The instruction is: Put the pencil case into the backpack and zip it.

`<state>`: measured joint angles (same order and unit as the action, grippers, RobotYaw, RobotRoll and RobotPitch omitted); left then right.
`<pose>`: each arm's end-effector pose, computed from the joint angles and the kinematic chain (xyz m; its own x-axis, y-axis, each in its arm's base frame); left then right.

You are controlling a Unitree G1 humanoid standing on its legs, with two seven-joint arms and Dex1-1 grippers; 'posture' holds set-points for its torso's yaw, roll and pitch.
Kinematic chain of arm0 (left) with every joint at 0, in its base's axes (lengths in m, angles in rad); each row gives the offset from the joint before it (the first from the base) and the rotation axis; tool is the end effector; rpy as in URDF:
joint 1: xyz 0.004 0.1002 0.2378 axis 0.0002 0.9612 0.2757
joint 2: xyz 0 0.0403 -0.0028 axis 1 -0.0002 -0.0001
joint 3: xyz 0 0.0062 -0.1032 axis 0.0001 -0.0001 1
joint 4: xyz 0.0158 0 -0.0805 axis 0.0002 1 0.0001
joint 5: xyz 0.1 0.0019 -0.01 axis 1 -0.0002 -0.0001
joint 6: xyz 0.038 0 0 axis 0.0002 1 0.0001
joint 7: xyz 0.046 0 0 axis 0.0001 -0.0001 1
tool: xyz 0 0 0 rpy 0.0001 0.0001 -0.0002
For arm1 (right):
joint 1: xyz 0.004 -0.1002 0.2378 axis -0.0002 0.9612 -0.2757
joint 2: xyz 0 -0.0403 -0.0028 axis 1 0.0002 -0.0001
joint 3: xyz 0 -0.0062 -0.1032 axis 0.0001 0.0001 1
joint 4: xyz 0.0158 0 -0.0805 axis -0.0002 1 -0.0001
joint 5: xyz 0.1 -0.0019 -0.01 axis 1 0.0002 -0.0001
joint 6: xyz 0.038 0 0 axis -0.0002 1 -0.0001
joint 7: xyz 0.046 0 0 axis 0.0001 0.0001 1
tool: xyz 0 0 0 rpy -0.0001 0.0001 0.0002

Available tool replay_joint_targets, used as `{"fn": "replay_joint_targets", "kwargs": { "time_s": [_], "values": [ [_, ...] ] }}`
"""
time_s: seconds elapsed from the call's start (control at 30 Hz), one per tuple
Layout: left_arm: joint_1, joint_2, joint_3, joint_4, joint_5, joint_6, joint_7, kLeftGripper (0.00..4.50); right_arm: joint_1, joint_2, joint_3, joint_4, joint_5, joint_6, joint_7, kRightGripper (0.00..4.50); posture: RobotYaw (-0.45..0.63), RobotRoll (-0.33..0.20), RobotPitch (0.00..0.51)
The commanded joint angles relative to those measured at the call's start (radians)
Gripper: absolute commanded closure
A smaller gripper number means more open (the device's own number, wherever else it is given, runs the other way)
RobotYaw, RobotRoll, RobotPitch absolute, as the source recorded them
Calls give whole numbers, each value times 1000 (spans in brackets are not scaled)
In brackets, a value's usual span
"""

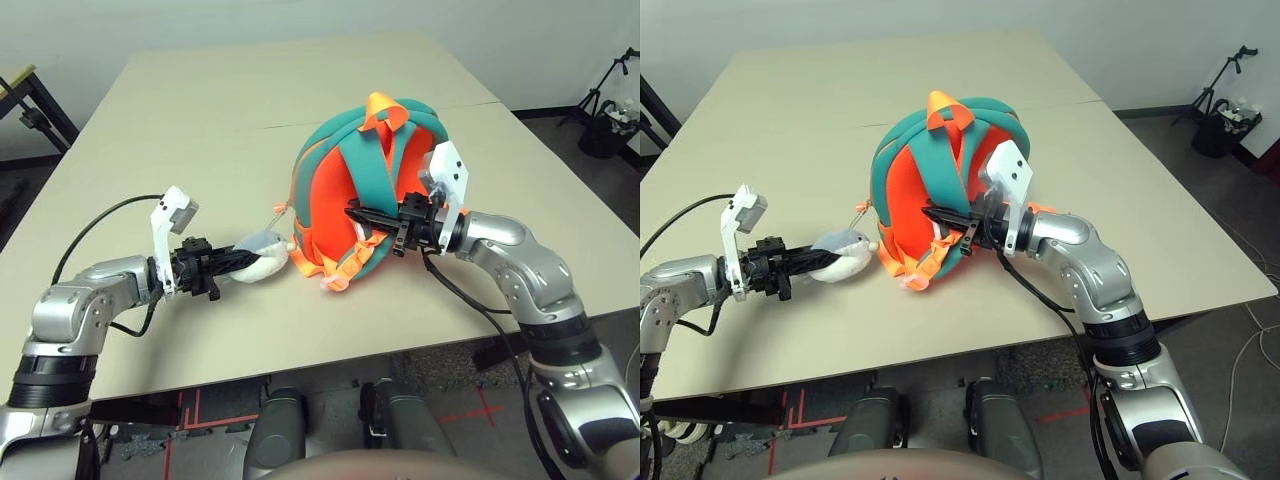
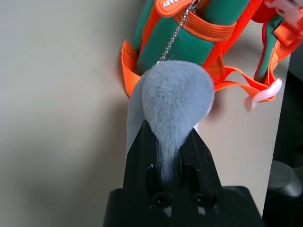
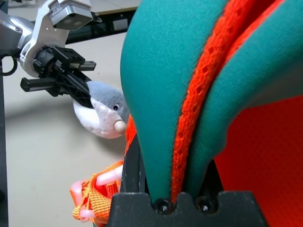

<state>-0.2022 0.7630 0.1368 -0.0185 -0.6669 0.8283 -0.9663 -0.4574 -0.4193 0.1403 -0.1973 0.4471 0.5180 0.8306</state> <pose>0.2269 0.2883 0.1267 0.5361 -0.7691 -0.3479 0.6766 0.6380 -0.3677 0.2635 -0.1576 0.1612 0.4019 0.9145 -0.0470 -0.9140 0.3974 -0.0820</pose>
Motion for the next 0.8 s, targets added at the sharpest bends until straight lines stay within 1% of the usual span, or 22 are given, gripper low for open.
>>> {"fn": "replay_joint_targets", "kwargs": {
  "time_s": [0.03, 0.07, 0.1, 0.13, 0.17, 0.27, 0.3, 0.4, 0.43, 0.47, 0.57, 0.6, 0.63, 0.73, 0.8],
  "values": [
    [8, 41, 32, 72, 22, 16, 1, 2968, 17, -53, -8, -30, 14, 30, 42, 4277, 255, 0, 61],
    [0, 54, 47, 79, 15, 23, -4, 2493, 22, -88, -1, -41, 20, 45, 73, 4277, 255, 0, 60],
    [-4, 71, 57, 84, 9, 29, -15, 2184, 29, -128, 5, -55, 29, 66, 107, 4277, 255, 0, 60],
    [-9, 92, 67, 91, 6, 33, -26, 1780, 38, -176, 6, -75, 55, 102, 152, 3546, 257, 0, 60],
    [-15, 110, 75, 102, 5, 34, -35, 1362, 49, -226, 5, -95, 83, 133, 197, 3236, 260, 0, 59],
    [-28, 174, 76, 142, 14, 42, -76, 180, 70, -367, -27, -121, 149, 189, 314, 2093, 263, 0, 57],
    [-28, 191, 73, 154, 21, 42, -87, 0, 71, -398, -39, -114, 158, 193, 337, 1679, 263, 0, 55],
    [-37, 243, 77, 209, 40, 34, -119, 0, 49, -526, -77, -31, 124, 164, 415, 504, 264, 0, 52],
    [-40, 252, 79, 223, 44, 31, -126, 0, 43, -556, -86, -6, 116, 155, 434, 127, 264, 0, 52],
    [-41, 259, 79, 232, 48, 27, -132, 0, 38, -574, -92, 12, 113, 150, 446, 53, 263, 0, 51],
    [-33, 273, 77, 255, 72, 8, -137, 0, 35, -631, -108, 88, 90, 122, 486, 53, 262, 0, 52],
    [-32, 272, 83, 268, 83, -6, -131, 0, 35, -649, -116, 127, 77, 108, 497, 53, 262, 0, 52],
    [-31, 260, 94, 292, 106, -52, -108, 0, 31, -663, -124, 190, 45, 75, 490, 53, 262, 0, 56],
    [-47, 196, 128, 374, 188, -214, 24, 0, 6, -647, -150, 348, -15, -12, 443, 53, 262, 0, 58],
    [-47, 151, 154, 410, 211, -260, 98, 0, -20, -595, -168, 461, -65, -103, 366, 53, 261, 0, 64]
  ]
}}
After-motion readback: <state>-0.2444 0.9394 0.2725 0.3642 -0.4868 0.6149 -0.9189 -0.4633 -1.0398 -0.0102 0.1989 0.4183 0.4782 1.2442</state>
